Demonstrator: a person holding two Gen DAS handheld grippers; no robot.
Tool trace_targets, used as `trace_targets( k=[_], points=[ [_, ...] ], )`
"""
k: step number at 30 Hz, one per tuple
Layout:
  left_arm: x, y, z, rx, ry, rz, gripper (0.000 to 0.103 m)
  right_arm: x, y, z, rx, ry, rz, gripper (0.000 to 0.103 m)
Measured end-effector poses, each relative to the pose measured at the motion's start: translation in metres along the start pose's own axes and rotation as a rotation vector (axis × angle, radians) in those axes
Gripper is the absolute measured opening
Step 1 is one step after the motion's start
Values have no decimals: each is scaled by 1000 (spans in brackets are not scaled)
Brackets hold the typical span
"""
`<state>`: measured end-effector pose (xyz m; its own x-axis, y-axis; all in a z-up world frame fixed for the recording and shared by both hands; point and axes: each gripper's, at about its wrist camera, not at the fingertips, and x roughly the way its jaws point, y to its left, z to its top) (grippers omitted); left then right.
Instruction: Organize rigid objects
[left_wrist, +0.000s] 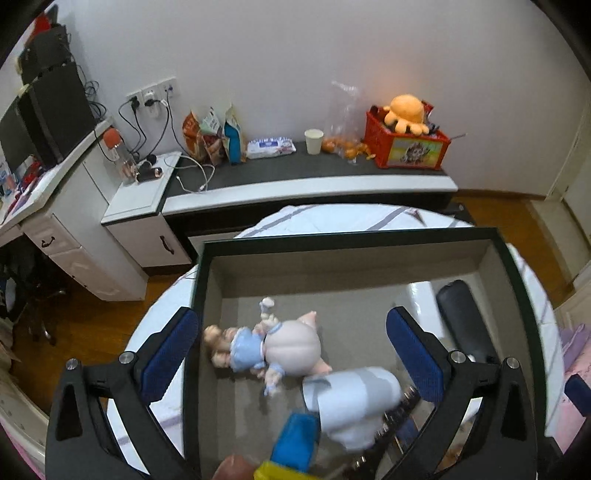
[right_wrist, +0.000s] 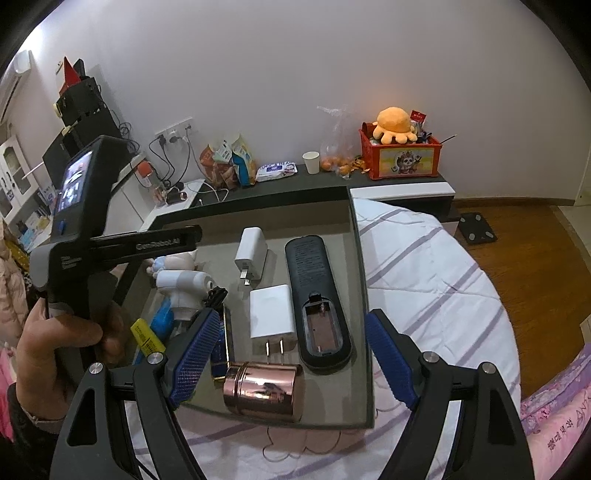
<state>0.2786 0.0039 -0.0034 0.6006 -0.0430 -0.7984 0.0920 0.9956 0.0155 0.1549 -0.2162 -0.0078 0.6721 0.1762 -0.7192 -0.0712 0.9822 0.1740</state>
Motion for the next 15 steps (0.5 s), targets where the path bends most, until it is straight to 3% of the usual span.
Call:
trace_targets(
  k=[6, 15],
  points=[
    [-61, 18, -30, -56, -75, -6, 103, -31, 4, -10, -1, -35, -10, 83],
    [-161, 26, -124, -83, -189, 57, 103, -85, 16, -37, -9, -83, -6, 83]
  ],
)
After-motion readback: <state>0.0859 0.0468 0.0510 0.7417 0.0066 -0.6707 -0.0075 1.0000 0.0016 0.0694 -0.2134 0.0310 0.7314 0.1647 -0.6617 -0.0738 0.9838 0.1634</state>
